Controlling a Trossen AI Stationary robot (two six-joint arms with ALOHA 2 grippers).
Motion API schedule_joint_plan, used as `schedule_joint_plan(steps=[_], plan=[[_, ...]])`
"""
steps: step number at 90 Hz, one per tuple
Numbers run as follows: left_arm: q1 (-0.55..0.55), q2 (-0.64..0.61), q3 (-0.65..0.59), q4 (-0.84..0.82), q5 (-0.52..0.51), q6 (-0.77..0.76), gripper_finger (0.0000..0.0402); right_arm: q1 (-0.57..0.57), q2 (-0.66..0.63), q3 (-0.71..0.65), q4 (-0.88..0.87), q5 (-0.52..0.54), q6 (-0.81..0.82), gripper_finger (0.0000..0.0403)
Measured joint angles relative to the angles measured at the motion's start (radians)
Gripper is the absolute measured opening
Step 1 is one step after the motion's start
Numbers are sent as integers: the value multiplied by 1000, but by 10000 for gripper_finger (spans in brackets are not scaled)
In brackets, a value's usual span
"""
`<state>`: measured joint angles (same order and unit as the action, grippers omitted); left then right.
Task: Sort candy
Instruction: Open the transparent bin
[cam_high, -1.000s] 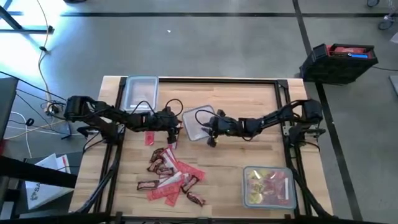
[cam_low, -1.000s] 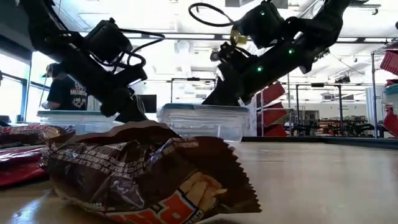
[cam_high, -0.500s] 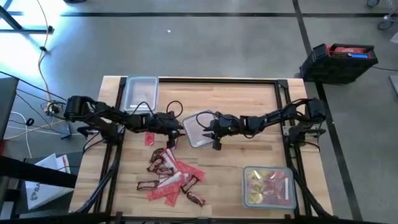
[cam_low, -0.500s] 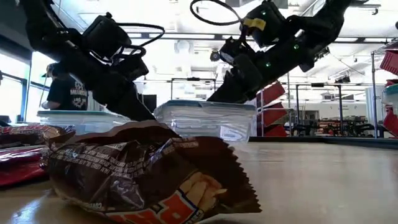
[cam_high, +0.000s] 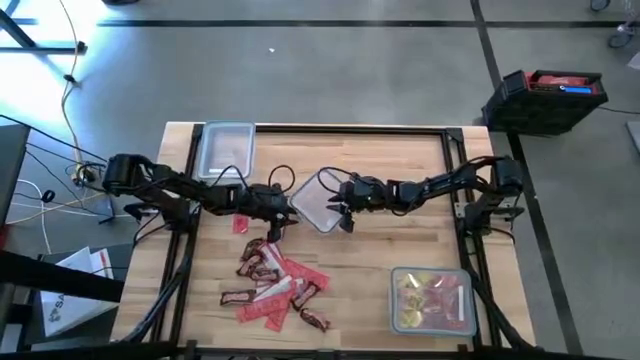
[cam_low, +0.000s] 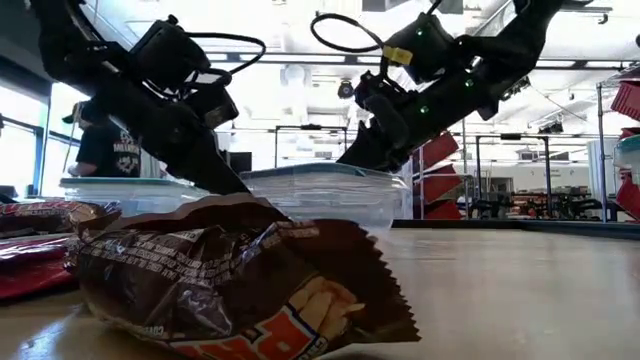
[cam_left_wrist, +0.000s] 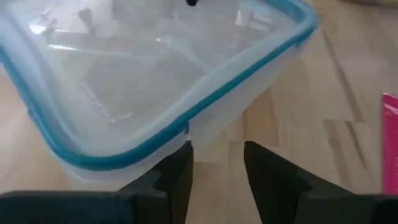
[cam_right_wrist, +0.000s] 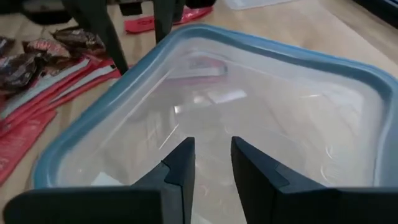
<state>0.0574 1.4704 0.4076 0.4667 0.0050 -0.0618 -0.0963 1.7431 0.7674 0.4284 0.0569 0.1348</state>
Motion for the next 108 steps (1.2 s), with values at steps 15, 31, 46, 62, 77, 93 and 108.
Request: schedule_joint_plan(steps=[15, 31, 46, 62, 77, 93, 108], plan=[[-2, 6, 4, 8, -36, 20, 126, 0, 13, 0, 78, 3, 46, 75], [-1, 9, 4, 15, -39, 21, 126, 6, 57, 0, 148, -10, 49, 75], [0, 10, 2, 10, 17, 10, 126, 5, 91, 4, 168, -12, 41, 75], [-1, 10, 0, 51, 159, -17, 126, 5, 103, 6, 174, -7, 22, 75], [-2, 10, 12, 66, 238, -56, 126, 5, 101, 6, 170, -15, -19, 75], [-2, -4, 33, 9, 471, -210, 126, 4, 64, 3, 123, -70, -58, 75], [-2, -64, 40, -142, 512, -229, 126, 4, -81, 0, -39, -119, -52, 75]])
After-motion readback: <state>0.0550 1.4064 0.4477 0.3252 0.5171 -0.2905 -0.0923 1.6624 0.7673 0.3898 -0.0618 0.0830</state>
